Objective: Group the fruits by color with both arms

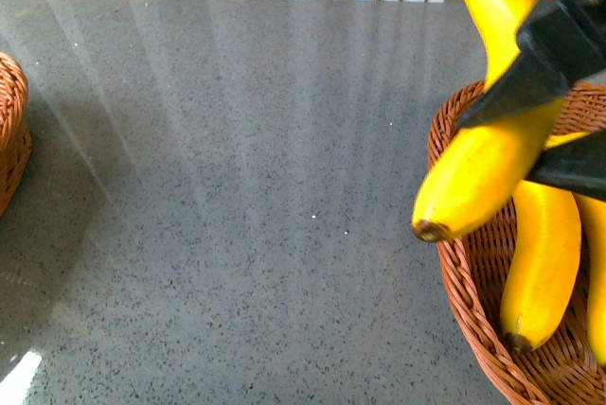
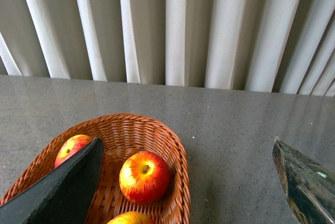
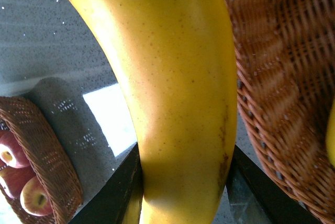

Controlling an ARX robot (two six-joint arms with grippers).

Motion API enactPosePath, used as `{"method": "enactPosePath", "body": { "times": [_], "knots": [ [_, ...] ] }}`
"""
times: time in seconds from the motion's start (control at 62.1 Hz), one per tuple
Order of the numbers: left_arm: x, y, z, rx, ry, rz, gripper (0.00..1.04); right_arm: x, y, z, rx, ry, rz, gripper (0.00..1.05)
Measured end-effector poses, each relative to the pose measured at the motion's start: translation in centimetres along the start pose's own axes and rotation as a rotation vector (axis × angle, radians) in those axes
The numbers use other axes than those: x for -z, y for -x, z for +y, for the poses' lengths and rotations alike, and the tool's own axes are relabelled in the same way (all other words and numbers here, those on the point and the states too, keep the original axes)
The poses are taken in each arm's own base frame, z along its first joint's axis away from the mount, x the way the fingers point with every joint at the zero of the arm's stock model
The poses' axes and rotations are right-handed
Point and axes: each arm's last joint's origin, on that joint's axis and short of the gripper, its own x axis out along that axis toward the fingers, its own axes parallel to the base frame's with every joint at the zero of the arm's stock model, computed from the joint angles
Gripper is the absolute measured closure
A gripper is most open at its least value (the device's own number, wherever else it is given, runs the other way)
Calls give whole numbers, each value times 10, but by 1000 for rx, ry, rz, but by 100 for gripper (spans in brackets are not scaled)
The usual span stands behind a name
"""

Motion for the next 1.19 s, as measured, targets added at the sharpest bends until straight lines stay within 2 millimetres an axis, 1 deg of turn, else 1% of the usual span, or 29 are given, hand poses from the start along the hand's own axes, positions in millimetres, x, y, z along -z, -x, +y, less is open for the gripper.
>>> {"method": "enactPosePath", "body": {
  "times": [0.113, 0.193, 0.242, 0.371, 0.419, 0.548, 0.661, 0.87, 1.192],
  "knots": [
    [0, 0, 0, 0, 0, 0, 9, -6, 6, -37, 28, -39, -20, 71],
    [0, 0, 0, 0, 0, 0, 9, -16, 6, -56, 50, -65, -41, 71],
    [0, 0, 0, 0, 0, 0, 9, -19, 6, -64, 60, -75, -49, 71],
    [0, 0, 0, 0, 0, 0, 9, -24, 3, -87, 93, -82, -51, 71],
    [0, 0, 0, 0, 0, 0, 9, -25, 1, -94, 95, -81, -46, 71],
    [0, 0, 0, 0, 0, 0, 9, -24, -3, -102, 96, -76, -39, 71],
    [0, 0, 0, 0, 0, 0, 9, -19, -7, -112, 105, -73, -24, 71],
    [0, 0, 0, 0, 0, 0, 9, -15, -14, -124, 120, -70, -4, 70],
    [0, 0, 0, 0, 0, 0, 9, -19, -14, -128, 79, -60, -32, 22]
  ]
}}
